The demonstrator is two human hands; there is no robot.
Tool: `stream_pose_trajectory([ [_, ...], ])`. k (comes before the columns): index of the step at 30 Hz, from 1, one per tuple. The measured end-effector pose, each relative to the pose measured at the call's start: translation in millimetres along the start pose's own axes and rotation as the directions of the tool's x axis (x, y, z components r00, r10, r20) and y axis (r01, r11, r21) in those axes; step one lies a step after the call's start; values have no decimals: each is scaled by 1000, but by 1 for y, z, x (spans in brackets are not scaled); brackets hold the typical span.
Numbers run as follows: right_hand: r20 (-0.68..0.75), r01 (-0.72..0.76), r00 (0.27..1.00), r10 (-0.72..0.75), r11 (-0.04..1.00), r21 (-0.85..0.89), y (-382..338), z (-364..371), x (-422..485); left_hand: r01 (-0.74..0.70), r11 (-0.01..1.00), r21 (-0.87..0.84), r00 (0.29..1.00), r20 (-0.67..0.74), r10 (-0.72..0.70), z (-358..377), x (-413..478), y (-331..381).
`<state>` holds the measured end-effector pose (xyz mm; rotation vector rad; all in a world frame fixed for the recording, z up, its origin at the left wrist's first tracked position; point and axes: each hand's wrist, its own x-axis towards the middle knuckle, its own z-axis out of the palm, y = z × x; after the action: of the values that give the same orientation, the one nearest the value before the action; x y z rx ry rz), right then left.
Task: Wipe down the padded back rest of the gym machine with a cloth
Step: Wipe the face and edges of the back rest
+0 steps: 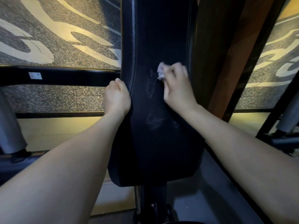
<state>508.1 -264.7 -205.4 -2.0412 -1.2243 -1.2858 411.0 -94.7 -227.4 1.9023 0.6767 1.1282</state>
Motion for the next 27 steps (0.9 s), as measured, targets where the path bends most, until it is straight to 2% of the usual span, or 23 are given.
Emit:
stream_pose_trajectory([
  [2, 127, 194, 973, -191, 981, -15, 9, -10, -5, -3, 1000, 1, 1000, -1, 3, 0, 0, 0],
  [4, 145, 232, 966, -216, 967, -104, 25, -16, 8, -5, 1000, 4, 1000, -1, 5, 1, 0, -1],
  [6, 17, 64, 998, -63, 988, -143, 34, -19, 26, -6, 1000, 6, 1000, -2, 6, 1, 0, -1],
  [8, -114, -126, 987, 116, 989, -79, 25, -14, 34, -8, 1000, 0, 1000, -4, 8, 1, 0, -1],
  [10, -119, -145, 983, 139, 989, -39, 3, -5, 28, -7, 1000, -7, 1000, 1, 7, 1, 1, -2],
  [12, 23, 35, 999, -35, 999, -17, -13, 1, 11, -6, 1000, -18, 1000, 6, 6, 1, 1, -2],
  [13, 110, 136, 985, -134, 991, -10, -14, -1, 4, -6, 1000, -23, 1000, 7, 6, 1, 1, -2],
  [15, 171, 238, 958, -228, 971, -35, 0, -9, 9, -8, 999, -31, 1000, 3, 8, 1, 1, -2],
  [16, 145, 202, 971, -191, 977, -67, 8, -11, 16, -9, 999, -33, 1000, 1, 9, 1, 1, -3],
  [19, -65, -103, 993, 98, 991, -82, 15, -13, 41, -6, 999, -37, 1000, 4, 6, 1, 0, -1],
  [21, -102, -164, 982, 159, 985, -45, -2, -5, 41, 1, 999, -33, 1000, 8, -1, 0, 0, -1],
  [23, 9, 5, 1000, -5, 1000, -9, -22, 1, 26, 10, 1000, -25, 1000, 9, -10, 0, 0, 0],
  [25, 178, 233, 956, -235, 972, 32, -26, -2, 12, 8, 1000, -15, 1000, 6, -8, -1, 0, 0],
  [27, 222, 332, 921, -321, 943, -13, -11, -7, 22, 5, 1000, -14, 1000, 7, -5, -2, 0, 0],
])
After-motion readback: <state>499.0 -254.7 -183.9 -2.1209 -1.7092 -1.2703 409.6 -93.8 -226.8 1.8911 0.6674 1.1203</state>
